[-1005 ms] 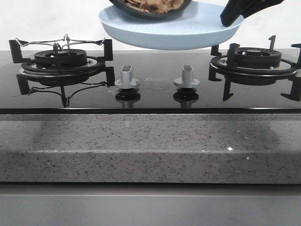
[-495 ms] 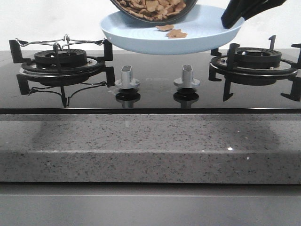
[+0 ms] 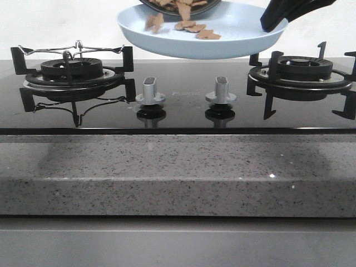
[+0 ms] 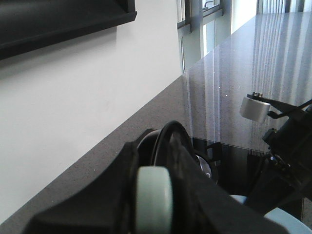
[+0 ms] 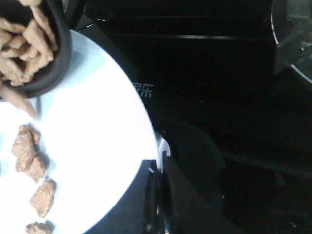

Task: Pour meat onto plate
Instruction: 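Tilt the pan with the left gripper, sliding meat onto the plate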

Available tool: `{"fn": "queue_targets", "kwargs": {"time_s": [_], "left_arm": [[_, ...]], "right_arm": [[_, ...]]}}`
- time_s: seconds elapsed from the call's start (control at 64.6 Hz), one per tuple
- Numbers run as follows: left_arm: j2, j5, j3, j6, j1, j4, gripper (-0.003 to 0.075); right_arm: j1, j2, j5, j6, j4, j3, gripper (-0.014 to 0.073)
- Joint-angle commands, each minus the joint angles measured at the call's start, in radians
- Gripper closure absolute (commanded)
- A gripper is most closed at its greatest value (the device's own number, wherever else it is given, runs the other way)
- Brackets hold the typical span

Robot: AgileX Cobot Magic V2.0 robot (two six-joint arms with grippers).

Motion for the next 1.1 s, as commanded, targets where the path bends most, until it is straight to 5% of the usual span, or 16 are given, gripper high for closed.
{"fn": "queue_targets", "kwargs": {"time_s": [0.0, 0.464, 1.083], "left_arm": [[-0.049, 0.009, -0.039, 0.062, -0.008, -0.080, 0.0741], [-0.049, 0.115, -0.041, 0.337, -0.030, -0.080, 0.0741], [-0.049, 0.171, -0.100, 0.359, -0.030, -0.065, 0.0741]], "right_arm": [[-0.004, -0.038, -0.054, -0.006, 0.038, -0.028, 0.0662], [-0.004, -0.038, -0.054, -0.006, 0.038, -0.028, 0.0662], [-0.004, -0.038, -0.054, -0.006, 0.038, -0.028, 0.0662]]}}
